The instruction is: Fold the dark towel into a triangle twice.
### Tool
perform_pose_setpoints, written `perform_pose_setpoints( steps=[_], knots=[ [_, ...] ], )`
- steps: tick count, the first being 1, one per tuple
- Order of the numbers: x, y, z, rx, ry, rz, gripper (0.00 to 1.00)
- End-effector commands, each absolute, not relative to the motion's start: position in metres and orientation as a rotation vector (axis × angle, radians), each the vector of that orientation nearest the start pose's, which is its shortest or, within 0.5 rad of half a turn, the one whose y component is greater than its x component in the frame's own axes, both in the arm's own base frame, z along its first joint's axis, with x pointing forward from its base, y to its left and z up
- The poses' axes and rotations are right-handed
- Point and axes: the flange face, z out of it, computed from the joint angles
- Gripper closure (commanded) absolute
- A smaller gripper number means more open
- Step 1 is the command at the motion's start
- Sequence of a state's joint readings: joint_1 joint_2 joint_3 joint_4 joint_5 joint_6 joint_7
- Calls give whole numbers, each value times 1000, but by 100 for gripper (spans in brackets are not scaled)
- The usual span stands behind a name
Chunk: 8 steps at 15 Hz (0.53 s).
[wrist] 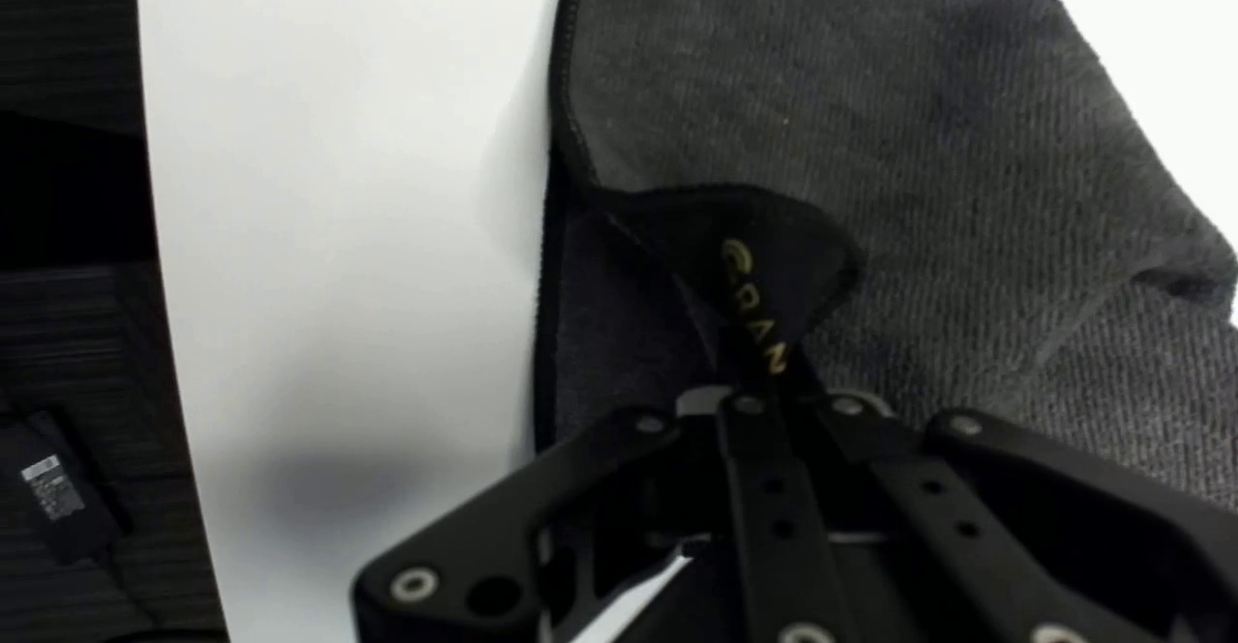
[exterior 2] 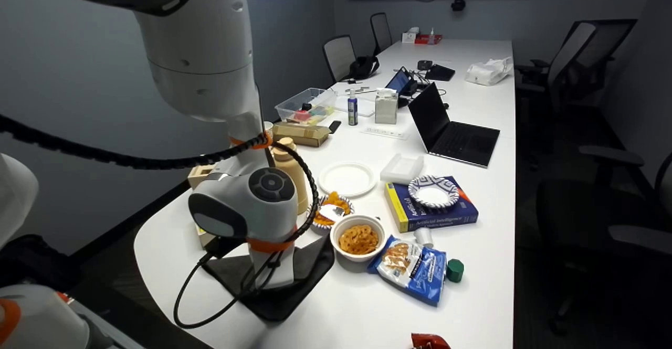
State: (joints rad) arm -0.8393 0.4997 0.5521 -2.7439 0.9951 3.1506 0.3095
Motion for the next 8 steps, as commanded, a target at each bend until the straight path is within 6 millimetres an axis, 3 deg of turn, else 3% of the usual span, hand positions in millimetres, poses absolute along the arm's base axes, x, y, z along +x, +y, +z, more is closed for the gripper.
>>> perform_pose_setpoints(
  steps=[1, 5, 6, 8],
  knots=[
    [295, -131, 86, -1988, 2180, 190, 99],
    [295, -140, 95, -2000, 2203, 147, 99],
    [296, -142, 97, -2000, 2205, 140, 78],
    [294, -145, 99, -2002, 2218, 130, 63]
  ],
)
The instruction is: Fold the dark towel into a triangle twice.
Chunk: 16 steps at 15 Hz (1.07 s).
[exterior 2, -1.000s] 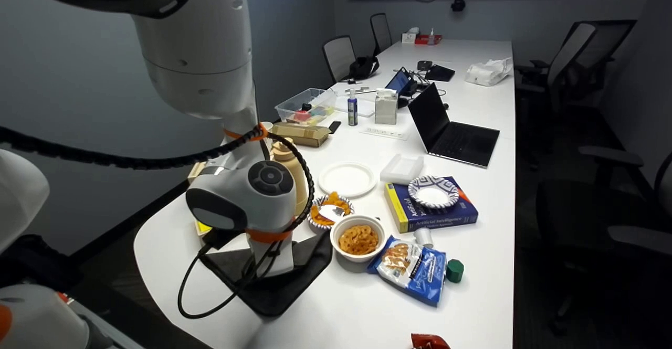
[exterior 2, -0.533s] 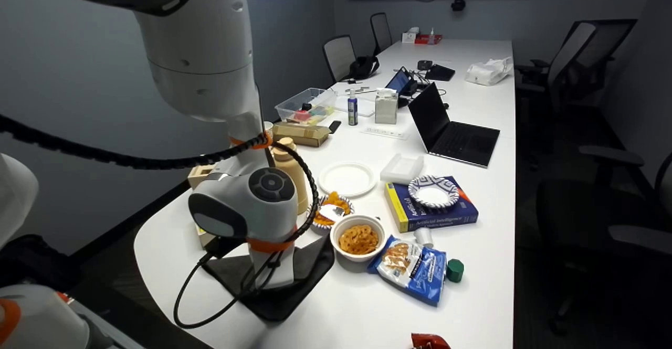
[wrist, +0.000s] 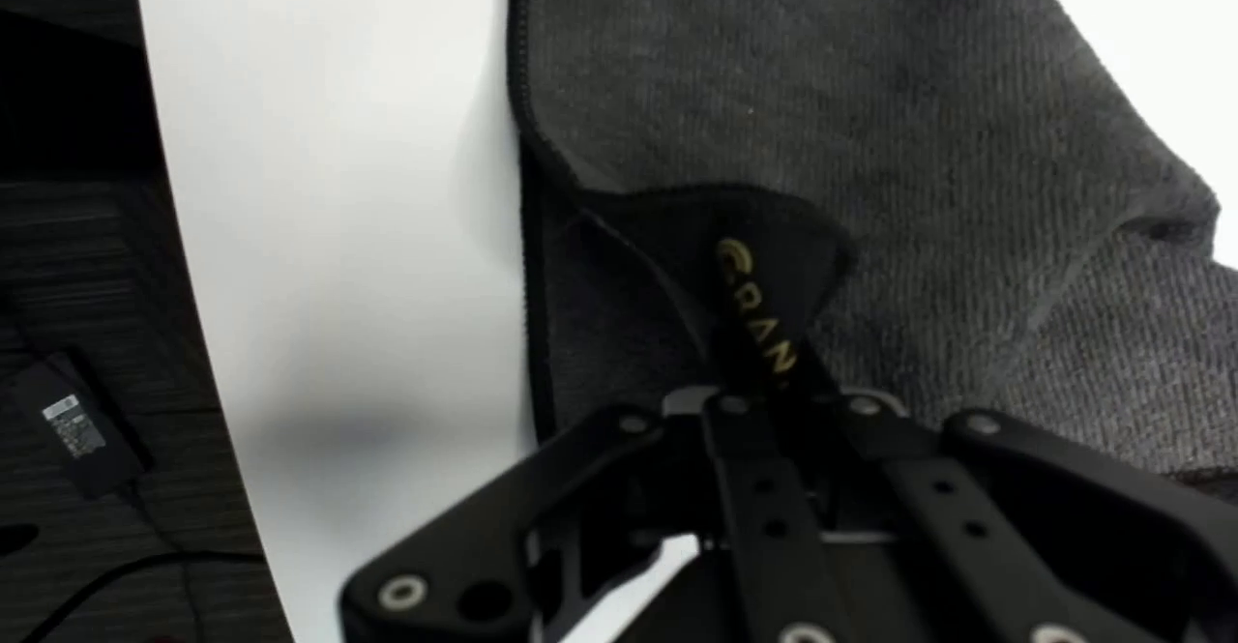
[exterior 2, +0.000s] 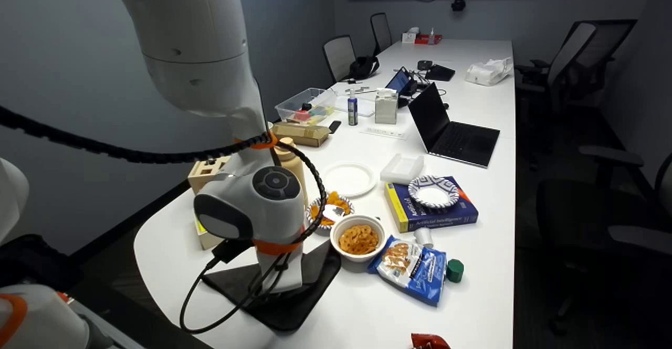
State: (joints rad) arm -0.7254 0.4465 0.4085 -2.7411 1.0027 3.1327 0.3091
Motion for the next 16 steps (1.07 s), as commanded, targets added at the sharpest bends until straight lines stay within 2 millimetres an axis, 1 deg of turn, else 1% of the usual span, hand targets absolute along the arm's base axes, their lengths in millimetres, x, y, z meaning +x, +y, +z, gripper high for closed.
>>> perform_pose_setpoints(
  steps=[1, 2, 5, 6, 7, 9, 11, 13, 15, 16],
  knots=[
    [294, -146, 99, -2004, 2227, 128, 56],
    [292, -148, 98, -2005, 2235, 132, 86],
    [287, -153, 94, -1997, 2257, 165, 93],
    [287, -154, 94, -1995, 2257, 167, 100],
    [288, -154, 95, -1996, 2247, 171, 69],
    [291, -147, 97, -2015, 2220, 190, 71],
    [299, -136, 101, -2035, 2183, 198, 58],
    [305, -126, 106, -2054, 2141, 208, 42],
    [313, -109, 110, -2079, 2090, 235, 27],
    [317, -97, 110, -2089, 2071, 256, 19]
  ],
)
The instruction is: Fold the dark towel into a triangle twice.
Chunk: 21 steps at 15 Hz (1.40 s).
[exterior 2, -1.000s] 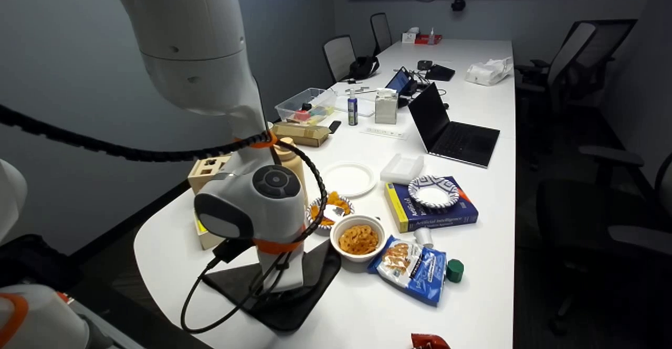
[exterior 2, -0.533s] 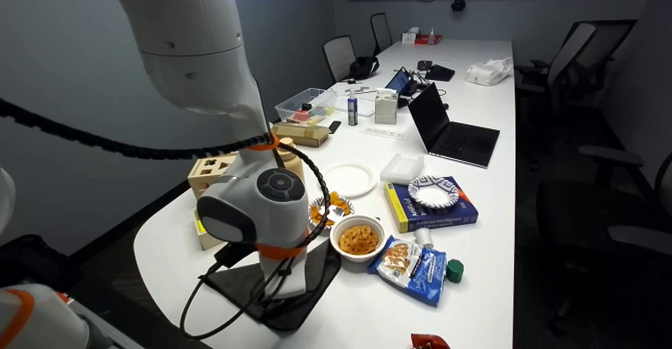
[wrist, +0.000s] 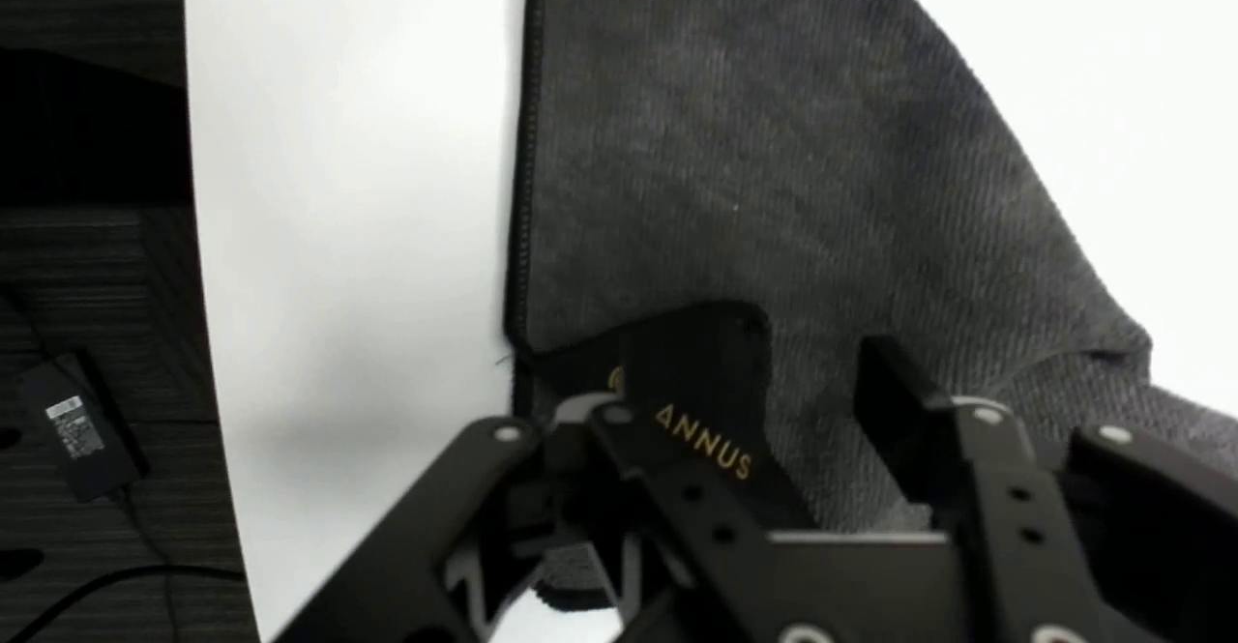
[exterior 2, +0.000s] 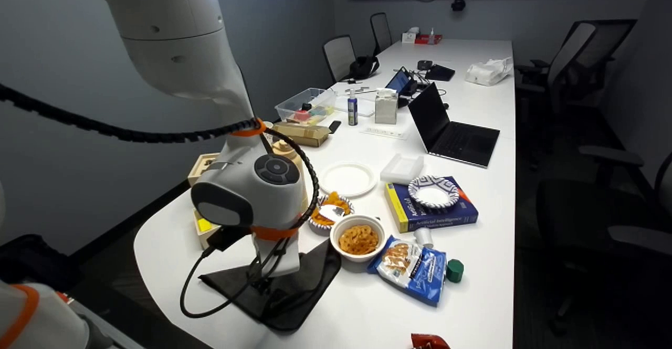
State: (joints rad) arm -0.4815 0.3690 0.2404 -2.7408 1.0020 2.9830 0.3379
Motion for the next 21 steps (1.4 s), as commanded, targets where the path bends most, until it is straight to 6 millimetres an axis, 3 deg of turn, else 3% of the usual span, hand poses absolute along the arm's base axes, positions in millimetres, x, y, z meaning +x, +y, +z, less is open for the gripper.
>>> perform_pose_setpoints(
  steps=[1, 3, 6, 9, 12, 21],
  knots=[
    [320, -85, 112, -2101, 2038, 273, 12],
    [326, -60, 114, -2131, 1968, 324, 0],
    [331, -18, 116, -2182, 1873, 414, 0],
    [329, 9, 113, -2185, 1867, 496, 0],
    [327, 22, 105, -2170, 1896, 586, 0],
    [312, 34, 94, -2172, 1928, 696, 0]
  ],
)
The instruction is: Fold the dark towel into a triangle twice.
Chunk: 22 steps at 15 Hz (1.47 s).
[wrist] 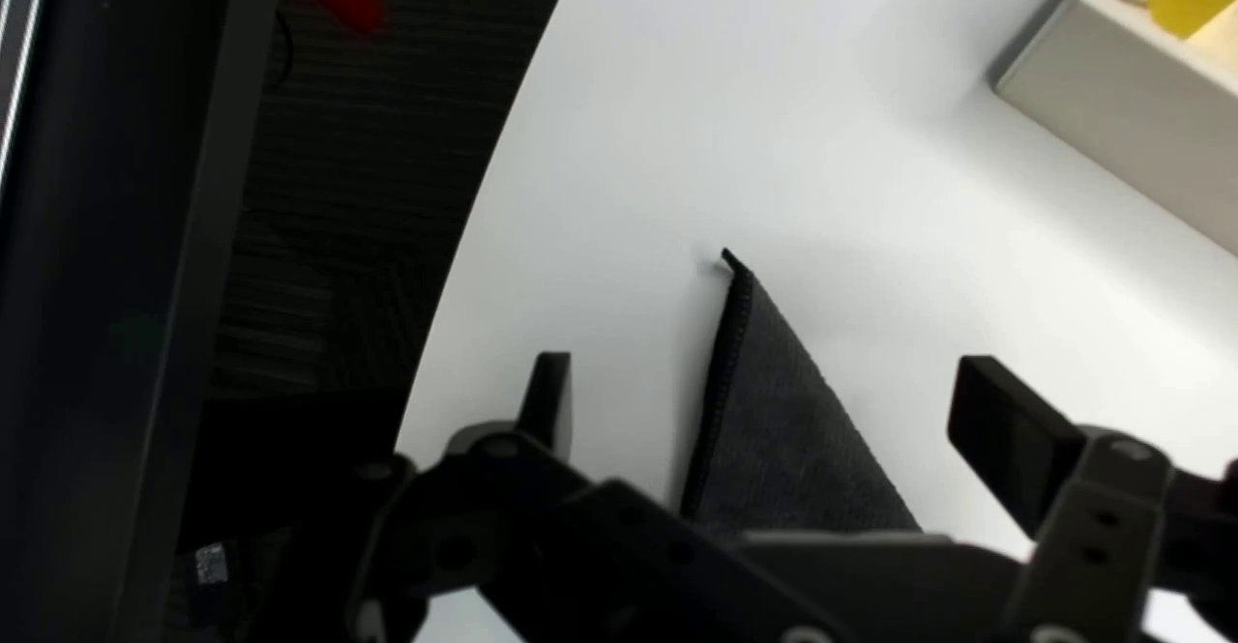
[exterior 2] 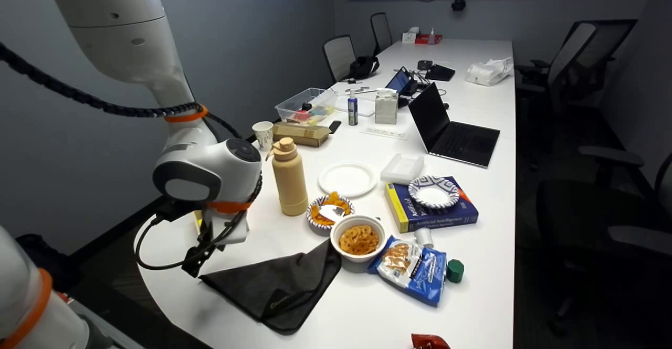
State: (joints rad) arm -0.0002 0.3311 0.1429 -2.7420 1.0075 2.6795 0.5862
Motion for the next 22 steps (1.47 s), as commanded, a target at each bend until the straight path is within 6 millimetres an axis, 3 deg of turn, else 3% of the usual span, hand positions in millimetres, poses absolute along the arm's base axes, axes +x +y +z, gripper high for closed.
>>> perform_pose_setpoints(
  steps=[1, 9, 18, 19, 20, 22],
  knots=[
    [311, 36, 93, -2171, 1923, 702, 0],
    [306, 42, 71, -2168, 1925, 720, 0],
    [321, 34, 40, -2193, 1902, 685, 0],
    [323, 34, 37, -2194, 1894, 689, 9],
    [323, 34, 34, -2194, 1887, 693, 27],
    [323, 32, 30, -2197, 1883, 697, 44]
  ],
)
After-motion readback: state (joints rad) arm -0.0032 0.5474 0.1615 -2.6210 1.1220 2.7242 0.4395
